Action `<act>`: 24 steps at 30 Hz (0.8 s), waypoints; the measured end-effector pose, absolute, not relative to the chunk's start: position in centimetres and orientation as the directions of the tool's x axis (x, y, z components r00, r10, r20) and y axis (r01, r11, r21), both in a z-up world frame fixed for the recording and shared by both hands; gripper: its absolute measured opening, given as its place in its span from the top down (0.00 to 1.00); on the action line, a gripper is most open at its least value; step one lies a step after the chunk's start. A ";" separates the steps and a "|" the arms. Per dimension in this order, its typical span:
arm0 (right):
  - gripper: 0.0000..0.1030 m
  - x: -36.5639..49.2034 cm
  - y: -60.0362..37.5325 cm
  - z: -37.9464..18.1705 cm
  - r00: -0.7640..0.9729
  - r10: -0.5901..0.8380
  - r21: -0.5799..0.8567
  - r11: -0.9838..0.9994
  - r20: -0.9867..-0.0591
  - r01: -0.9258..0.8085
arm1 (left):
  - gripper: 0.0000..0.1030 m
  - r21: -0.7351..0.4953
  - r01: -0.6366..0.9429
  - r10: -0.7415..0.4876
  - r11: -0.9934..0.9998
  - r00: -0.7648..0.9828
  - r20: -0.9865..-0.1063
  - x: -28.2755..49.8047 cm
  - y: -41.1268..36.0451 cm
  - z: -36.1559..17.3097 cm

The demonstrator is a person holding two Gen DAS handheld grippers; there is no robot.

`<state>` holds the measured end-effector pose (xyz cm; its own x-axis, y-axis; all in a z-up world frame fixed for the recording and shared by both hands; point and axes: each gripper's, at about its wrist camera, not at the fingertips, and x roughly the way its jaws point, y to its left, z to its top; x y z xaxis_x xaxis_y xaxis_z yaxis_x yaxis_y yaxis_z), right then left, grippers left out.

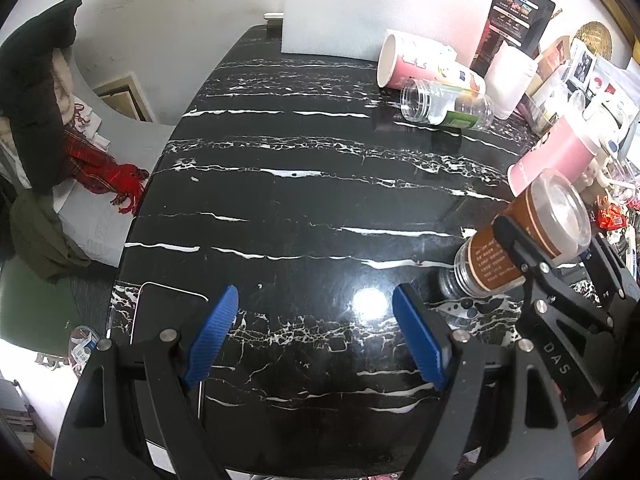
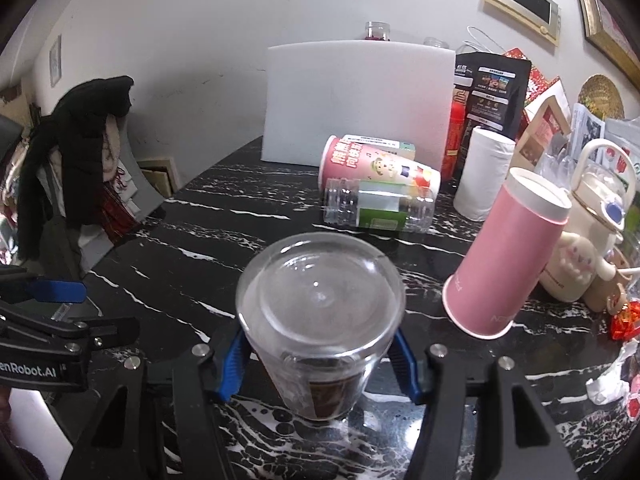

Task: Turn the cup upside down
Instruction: 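Lower the cup onto the table with the right tool and open it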

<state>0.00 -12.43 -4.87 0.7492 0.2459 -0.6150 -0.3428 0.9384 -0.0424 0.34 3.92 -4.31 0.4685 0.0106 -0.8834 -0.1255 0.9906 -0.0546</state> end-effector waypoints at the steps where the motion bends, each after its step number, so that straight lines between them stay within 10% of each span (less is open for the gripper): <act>1: 0.38 0.1 -12.5 -4.8 0.748 0.251 -0.036 0.938 -0.615 -0.344 | 0.23 -0.055 -0.125 0.011 0.991 0.471 -0.882 0.3 3.9 -4.2; 4: 0.17 0.0 -12.4 -4.5 0.761 0.232 -0.051 0.943 -0.606 -0.329 | 0.23 -0.051 -0.123 0.014 0.991 0.476 -0.879 0.2 3.8 -3.8; 24: 0.16 -3.2 -15.0 2.5 0.813 0.209 -0.069 0.954 -0.544 -0.291 | 0.23 -0.042 -0.049 -0.007 0.998 0.567 -0.823 -1.4 1.6 2.3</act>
